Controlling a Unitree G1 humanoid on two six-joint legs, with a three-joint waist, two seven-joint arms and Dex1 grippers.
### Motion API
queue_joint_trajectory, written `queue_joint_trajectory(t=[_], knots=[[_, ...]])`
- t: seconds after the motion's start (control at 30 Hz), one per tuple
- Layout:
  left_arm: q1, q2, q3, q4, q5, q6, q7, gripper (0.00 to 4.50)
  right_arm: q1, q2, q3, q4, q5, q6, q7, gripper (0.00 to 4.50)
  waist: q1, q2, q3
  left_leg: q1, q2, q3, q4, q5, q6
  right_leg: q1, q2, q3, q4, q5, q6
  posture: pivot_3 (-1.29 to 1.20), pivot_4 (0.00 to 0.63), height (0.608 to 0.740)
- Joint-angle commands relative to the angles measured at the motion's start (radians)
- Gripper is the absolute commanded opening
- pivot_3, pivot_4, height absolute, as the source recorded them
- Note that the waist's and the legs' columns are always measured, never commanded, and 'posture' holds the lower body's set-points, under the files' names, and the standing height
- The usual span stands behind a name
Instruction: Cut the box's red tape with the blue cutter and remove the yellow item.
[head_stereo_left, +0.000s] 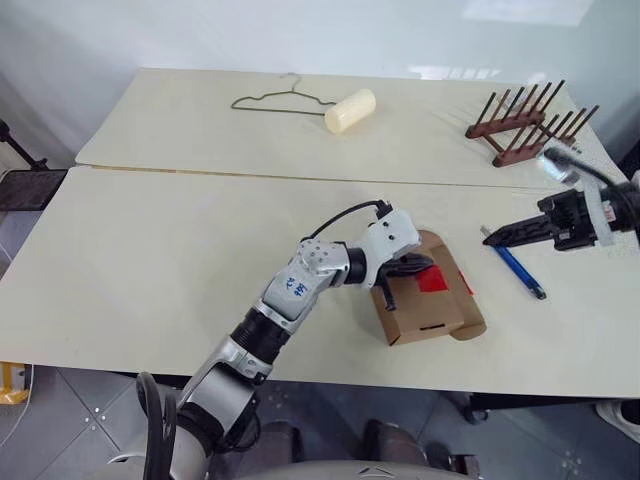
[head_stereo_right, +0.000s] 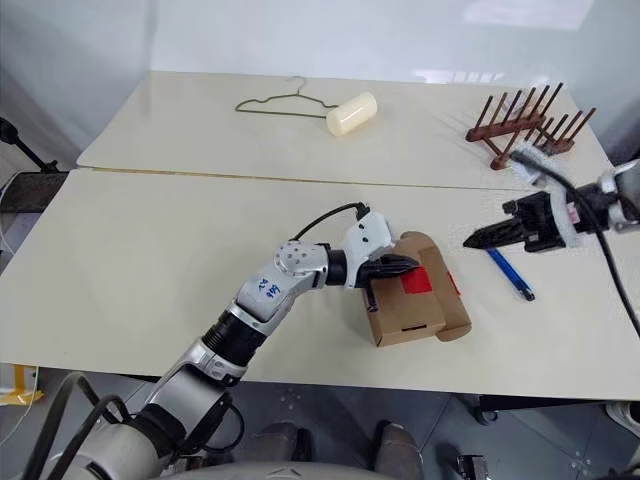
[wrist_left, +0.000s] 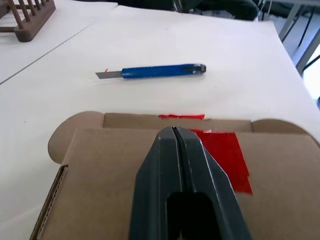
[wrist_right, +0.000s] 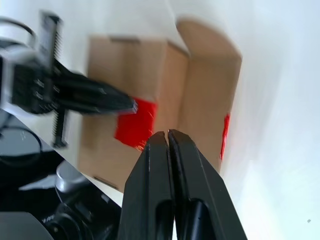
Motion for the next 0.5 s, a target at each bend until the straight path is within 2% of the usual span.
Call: queue_joint_trajectory(t=[0.03, 0.07, 0.17, 0.4, 0.5], knots=[[0.057, 0.071, -0.03, -0.048, 0.022, 0.073, -0.053, 0.0, 0.111, 0.024, -0.086, 0.003, -0.003, -0.043, -0.02, 0.06, -0.003, 0.0, 0.0, 0.0, 0.0, 0.0, 0.0, 0.0, 0.0, 0.0, 0.0, -0.001, 0.0, 0.0, 0.0, 0.0, 0.15, 0.74], [0.064, 0.084, -0.028, -0.064, 0.021, 0.085, -0.058, 0.0, 0.136, 0.027, -0.095, 0.002, -0.004, -0.055, -0.018, 0.06, -0.004, 0.0, 0.0, 0.0, 0.0, 0.0, -0.001, 0.0, 0.0, -0.001, 0.0, -0.001, 0.001, 0.0, 0.0, 0.0, 0.15, 0.74], [0.08, 0.124, -0.025, -0.101, 0.026, 0.116, -0.07, 0.0, 0.2, 0.055, -0.108, 0.021, -0.009, -0.111, 0.002, 0.65, -0.006, 0.001, 0.0, 0.0, 0.001, 0.0, -0.001, 0.0, -0.001, -0.001, 0.001, -0.003, 0.002, 0.0, 0.0, 0.0, 0.15, 0.74], [0.092, 0.164, -0.018, -0.165, 0.02, 0.17, -0.072, 0.0, 0.226, 0.189, -0.114, 0.201, -0.129, -0.354, 0.008, 2.9, -0.029, 0.001, 0.001, 0.003, 0.001, 0.001, 0.0, 0.002, -0.003, 0.002, 0.001, -0.002, 0.004, 0.0, 0.0, 0.0, 0.15, 0.74], [0.099, 0.175, -0.023, -0.19, 0.018, 0.192, -0.074, 0.0, 0.22, 0.235, -0.106, 0.25, -0.153, -0.392, 0.051, 2.9, -0.033, 0.0, 0.0, 0.004, 0.002, 0.0, 0.0, 0.003, -0.003, 0.002, 0.002, -0.002, 0.004, 0.0, 0.0, 0.0, 0.15, 0.74]])
